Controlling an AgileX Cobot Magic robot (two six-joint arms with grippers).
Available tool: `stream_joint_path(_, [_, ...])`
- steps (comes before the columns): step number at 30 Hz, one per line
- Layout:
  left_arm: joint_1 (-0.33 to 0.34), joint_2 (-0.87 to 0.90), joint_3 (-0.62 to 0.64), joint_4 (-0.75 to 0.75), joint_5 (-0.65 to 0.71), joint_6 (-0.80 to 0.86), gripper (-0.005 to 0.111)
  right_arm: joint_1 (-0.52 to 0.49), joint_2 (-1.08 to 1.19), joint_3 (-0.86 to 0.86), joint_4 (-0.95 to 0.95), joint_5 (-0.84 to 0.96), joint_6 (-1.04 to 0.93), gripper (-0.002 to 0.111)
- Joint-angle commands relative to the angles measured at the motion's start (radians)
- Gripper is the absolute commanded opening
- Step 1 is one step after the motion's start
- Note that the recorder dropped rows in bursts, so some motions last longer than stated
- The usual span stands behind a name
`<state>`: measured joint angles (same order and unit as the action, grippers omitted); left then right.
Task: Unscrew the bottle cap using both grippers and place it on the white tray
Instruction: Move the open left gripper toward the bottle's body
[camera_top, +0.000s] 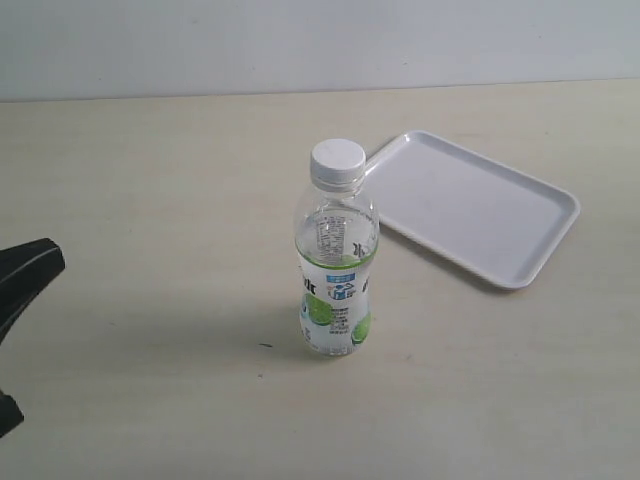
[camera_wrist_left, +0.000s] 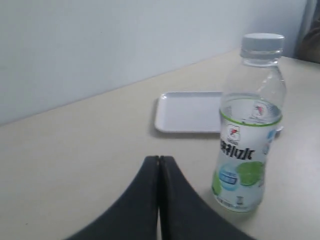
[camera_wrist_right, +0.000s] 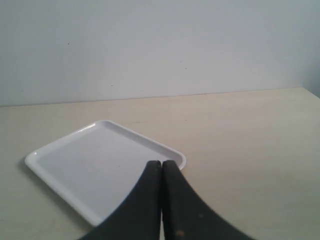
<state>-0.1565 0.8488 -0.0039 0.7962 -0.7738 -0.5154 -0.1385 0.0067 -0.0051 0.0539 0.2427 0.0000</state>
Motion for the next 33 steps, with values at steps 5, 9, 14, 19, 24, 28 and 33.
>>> stream_joint_path(5, [-0.004,0.117,0.004,0.236,-0.195,-0.055,0.0,-0.006,-0.007,0.005,0.0,-0.006,0.0,0.0])
stream_joint_path(9, [-0.004,0.203,0.004,0.187,-0.217,0.095,0.0,-0.006,-0.007,0.005,-0.003,-0.006,0.0,0.0])
stream_joint_path(14, [-0.004,0.293,-0.006,0.147,-0.275,0.146,0.001,-0.006,-0.007,0.005,-0.003,-0.006,0.0,0.0])
stream_joint_path(19, [-0.004,0.372,-0.036,0.204,-0.321,0.141,0.038,-0.006,-0.007,0.005,-0.003,-0.006,0.0,0.0])
stream_joint_path(24, [-0.004,0.479,-0.04,0.19,-0.434,0.141,0.091,-0.006,-0.007,0.005,-0.003,-0.006,0.0,0.0])
stream_joint_path(28, [-0.004,0.605,-0.096,0.187,-0.441,0.141,0.094,-0.006,-0.007,0.005,-0.003,-0.006,0.0,0.0])
stream_joint_path(33, [-0.009,0.702,-0.186,0.224,-0.437,0.18,0.094,-0.006,-0.007,0.005,-0.004,-0.006,0.0,0.0])
